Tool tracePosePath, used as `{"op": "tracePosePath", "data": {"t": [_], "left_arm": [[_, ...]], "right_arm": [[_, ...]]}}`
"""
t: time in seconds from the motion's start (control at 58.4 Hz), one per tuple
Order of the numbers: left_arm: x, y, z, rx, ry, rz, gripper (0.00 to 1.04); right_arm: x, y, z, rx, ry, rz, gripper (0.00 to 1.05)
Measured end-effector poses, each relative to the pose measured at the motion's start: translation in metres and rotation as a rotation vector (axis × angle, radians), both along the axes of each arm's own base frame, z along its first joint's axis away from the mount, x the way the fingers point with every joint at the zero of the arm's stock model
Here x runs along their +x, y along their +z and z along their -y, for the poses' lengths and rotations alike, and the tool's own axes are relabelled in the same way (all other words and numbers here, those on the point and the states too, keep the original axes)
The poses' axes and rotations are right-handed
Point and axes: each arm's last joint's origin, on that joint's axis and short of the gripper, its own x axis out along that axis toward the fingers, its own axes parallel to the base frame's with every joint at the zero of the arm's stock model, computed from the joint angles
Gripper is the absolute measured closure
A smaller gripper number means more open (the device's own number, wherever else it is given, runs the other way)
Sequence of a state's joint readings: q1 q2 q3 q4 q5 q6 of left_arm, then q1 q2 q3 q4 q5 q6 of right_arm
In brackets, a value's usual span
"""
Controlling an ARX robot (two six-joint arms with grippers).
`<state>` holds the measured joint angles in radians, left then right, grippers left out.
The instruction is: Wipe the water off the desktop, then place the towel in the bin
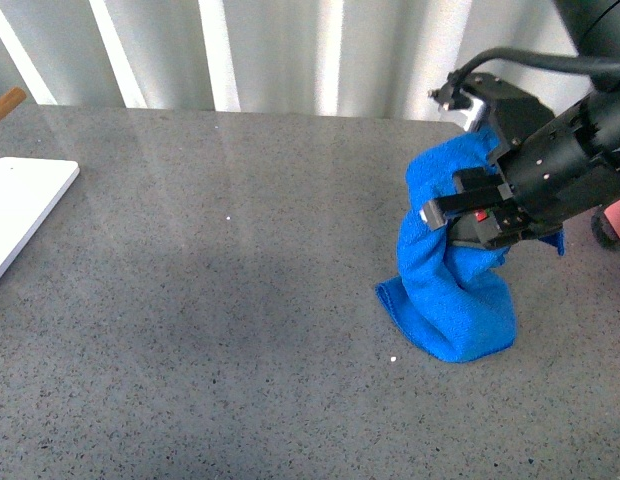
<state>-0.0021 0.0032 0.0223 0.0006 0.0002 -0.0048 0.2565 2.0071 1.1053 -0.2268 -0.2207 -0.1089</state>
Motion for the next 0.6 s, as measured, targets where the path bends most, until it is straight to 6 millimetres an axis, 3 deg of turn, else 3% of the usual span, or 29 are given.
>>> {"op": "tracePosePath", "data": {"t": [0.137, 0.274, 0.394, 0.6], "left_arm": [[0.0, 0.0, 0.0, 0.0, 0.0, 0.0, 0.07], [0.0, 0.0, 0.0, 0.0, 0.0, 0.0, 0.07], [0.0, 0.0, 0.0, 0.0, 0.0, 0.0, 0.07], [0.0, 0.0, 0.0, 0.0, 0.0, 0.0, 0.07]], "right_arm": [[0.025, -0.029, -0.002, -0.087, -0.039, -0.042, 0.99], [0.048, -0.039, -0.005, -0.133, -0.061, -0.029, 0.99], [0.064, -0.043, -0.015, -0.171, -0.064, -0.016, 0.99], [0.094, -0.038, -0.051, -0.18, -0.026, 0.052, 0.99]]}}
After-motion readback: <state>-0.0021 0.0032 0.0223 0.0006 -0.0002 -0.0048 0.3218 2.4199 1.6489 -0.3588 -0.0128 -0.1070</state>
